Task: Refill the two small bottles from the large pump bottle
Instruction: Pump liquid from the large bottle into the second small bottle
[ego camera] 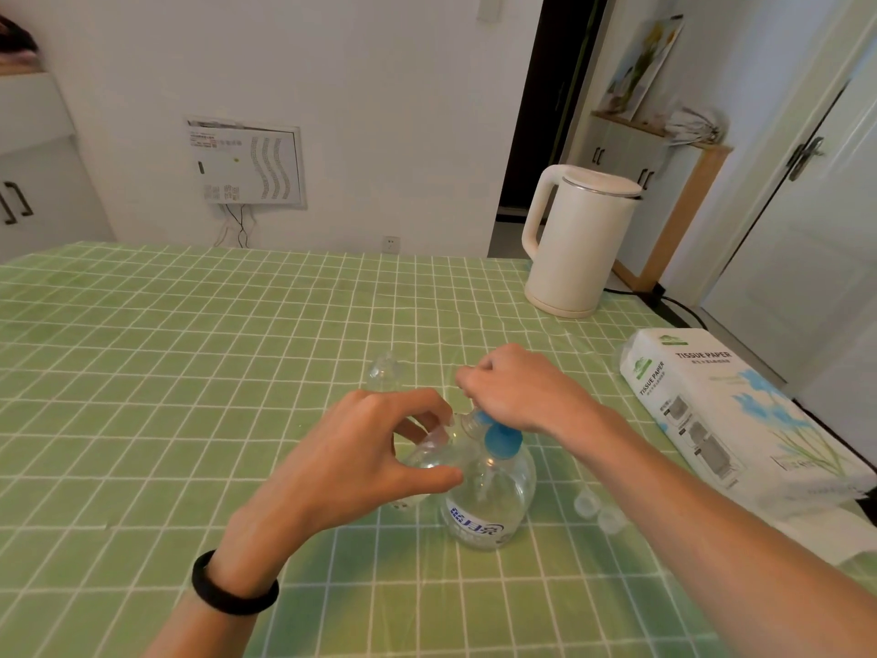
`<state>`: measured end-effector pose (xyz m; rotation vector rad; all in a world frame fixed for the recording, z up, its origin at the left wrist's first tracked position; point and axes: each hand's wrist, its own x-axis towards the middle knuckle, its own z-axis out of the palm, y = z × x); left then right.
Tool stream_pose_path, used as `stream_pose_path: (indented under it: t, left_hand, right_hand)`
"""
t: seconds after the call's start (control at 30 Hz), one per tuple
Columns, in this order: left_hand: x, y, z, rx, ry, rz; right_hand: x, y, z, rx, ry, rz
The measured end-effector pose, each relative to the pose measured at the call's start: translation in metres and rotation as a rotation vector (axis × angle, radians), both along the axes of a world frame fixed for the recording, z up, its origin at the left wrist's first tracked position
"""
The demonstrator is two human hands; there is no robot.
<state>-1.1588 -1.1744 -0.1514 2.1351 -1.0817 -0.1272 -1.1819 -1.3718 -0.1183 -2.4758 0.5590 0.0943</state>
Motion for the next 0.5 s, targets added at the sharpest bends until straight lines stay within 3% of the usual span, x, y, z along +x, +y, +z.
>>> stream_pose_path:
  t: [0.13,0.5]
  left_hand:
    - [0.0022,-0.0003,-0.002,0.015,-0.014,0.008]
    - [-0.001,-0.0005,-0.0013,-0.002,0.007,0.01]
  right_hand:
    - [-0.0017,0.0036,-0.0047,0.125,0.01,-0.022]
    - [-0.0047,0.0031,0.0006,0.066,0.0,0.013]
